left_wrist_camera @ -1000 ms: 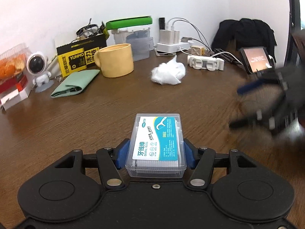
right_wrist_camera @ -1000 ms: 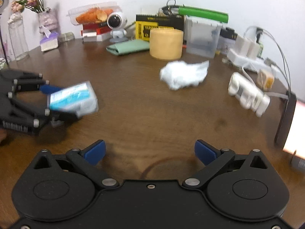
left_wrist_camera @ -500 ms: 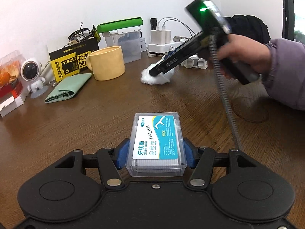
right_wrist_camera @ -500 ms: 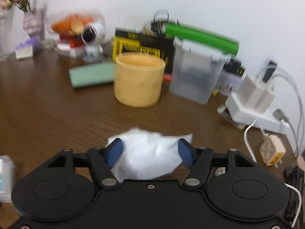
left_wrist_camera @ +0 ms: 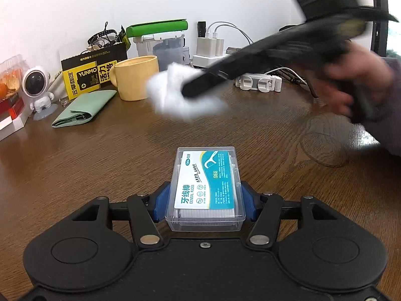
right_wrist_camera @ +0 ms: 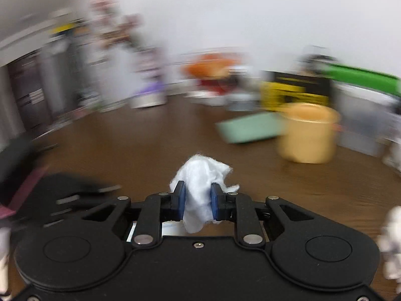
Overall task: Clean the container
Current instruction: 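Grasp the white cotton wad with the right gripper while the left gripper holds the box, then rub the cotton wad over the box lid with the right gripper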
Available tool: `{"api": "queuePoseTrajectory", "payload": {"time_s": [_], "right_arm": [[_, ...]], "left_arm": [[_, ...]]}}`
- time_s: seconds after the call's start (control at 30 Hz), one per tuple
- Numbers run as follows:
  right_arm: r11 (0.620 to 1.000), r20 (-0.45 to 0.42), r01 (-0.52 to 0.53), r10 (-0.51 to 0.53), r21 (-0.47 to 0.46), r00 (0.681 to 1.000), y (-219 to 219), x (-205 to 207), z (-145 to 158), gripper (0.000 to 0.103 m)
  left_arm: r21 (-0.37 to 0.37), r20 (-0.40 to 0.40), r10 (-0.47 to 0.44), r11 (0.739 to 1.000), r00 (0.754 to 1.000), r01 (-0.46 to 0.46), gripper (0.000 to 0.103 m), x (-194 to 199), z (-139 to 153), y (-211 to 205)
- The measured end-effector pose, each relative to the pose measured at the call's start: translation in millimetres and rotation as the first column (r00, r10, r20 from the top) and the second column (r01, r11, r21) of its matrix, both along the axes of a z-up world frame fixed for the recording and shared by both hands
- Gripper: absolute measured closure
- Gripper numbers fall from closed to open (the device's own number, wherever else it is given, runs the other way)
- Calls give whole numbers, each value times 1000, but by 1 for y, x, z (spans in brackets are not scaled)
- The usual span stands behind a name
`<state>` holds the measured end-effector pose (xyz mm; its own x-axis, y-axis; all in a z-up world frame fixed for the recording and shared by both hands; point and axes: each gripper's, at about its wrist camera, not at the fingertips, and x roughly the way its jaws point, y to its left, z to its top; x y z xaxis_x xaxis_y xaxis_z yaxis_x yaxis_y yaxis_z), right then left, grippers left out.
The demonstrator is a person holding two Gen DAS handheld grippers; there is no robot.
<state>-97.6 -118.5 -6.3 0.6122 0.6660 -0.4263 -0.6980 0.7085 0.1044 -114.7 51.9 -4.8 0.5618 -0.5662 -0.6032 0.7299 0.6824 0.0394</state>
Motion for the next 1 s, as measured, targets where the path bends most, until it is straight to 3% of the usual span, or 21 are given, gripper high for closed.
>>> {"api": "queuePoseTrajectory", "payload": {"time_s": [0.07,0.17,0.37,0.57,0.7,0.9,1.0], "right_arm": [[993,-20,-112,111,-44,994,19,-19,-9,82],[979,-61,-178,173,-99,983,33,-27,-24,81],[993,-29,-64,62,-96,998,14,-26,-20,80],[985,-38,-146,143,-90,989,18,-42,-21,79],[993,-39,-69,65,-100,997,-2,-30,-24,79],[986,-94,-149,142,-69,985,-16,-35,-21,79],[988,-103,-130,121,-88,987,-28,-31,-24,79]], "left_arm": [[13,19,-13,1000,1000,13,46,-4,0,-2],[27,40,-63,998,997,62,46,-12,1,-7],[19,27,-138,990,990,137,46,-15,1,-16],[3,6,-179,984,984,179,46,-8,-4,-22],[15,25,-214,977,976,214,46,-4,-5,-39],[10,20,-249,968,968,249,46,9,-7,-57],[16,26,-258,966,966,258,46,9,-7,-60]]}}
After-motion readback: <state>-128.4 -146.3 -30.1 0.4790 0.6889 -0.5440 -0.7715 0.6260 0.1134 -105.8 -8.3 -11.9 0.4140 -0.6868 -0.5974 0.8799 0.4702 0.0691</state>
